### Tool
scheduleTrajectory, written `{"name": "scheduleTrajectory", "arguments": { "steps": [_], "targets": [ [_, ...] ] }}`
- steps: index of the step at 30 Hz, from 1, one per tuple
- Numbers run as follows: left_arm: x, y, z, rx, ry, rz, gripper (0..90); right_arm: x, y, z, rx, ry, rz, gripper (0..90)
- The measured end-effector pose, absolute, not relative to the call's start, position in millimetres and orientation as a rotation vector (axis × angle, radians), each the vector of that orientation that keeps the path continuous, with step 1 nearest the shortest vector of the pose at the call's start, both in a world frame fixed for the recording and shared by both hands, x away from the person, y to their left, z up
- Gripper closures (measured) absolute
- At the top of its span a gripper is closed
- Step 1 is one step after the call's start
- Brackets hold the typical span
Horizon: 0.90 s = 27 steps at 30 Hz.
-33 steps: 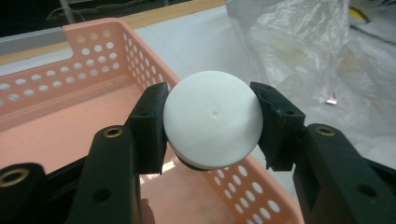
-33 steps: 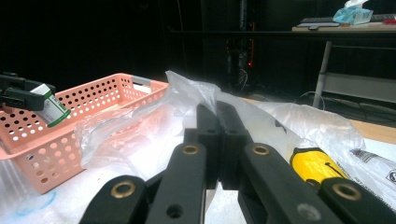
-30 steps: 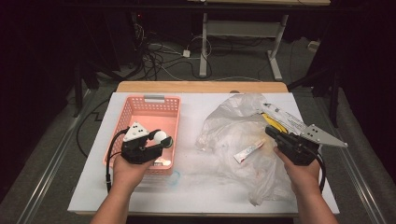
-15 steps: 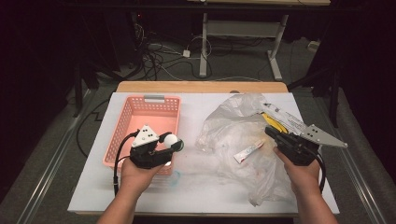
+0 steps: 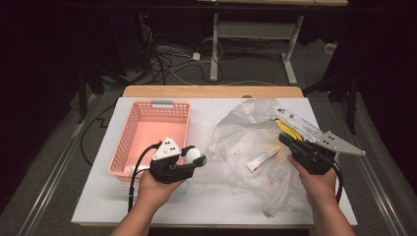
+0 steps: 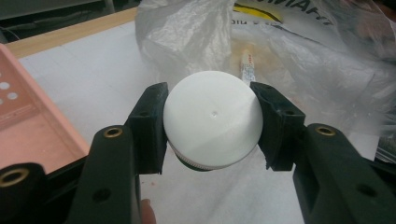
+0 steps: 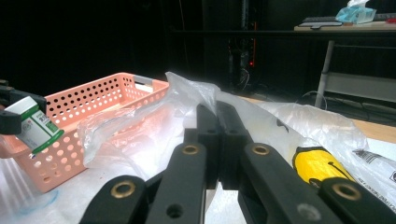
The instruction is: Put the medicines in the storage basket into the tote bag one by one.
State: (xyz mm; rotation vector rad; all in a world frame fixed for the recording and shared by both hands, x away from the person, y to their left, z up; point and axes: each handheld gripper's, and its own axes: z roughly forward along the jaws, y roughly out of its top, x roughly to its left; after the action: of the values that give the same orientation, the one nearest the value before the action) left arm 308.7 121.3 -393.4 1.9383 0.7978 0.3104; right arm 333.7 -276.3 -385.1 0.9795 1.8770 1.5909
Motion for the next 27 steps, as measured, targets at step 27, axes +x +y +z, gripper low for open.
{"name": "scheduleTrajectory", "arguments": {
  "steps": [27],
  "targets": [
    [302,75,-414,2.014,0.712,0.255,48.6,333,-273,-386,0.967,1.890,1.588,90.0]
  ]
}}
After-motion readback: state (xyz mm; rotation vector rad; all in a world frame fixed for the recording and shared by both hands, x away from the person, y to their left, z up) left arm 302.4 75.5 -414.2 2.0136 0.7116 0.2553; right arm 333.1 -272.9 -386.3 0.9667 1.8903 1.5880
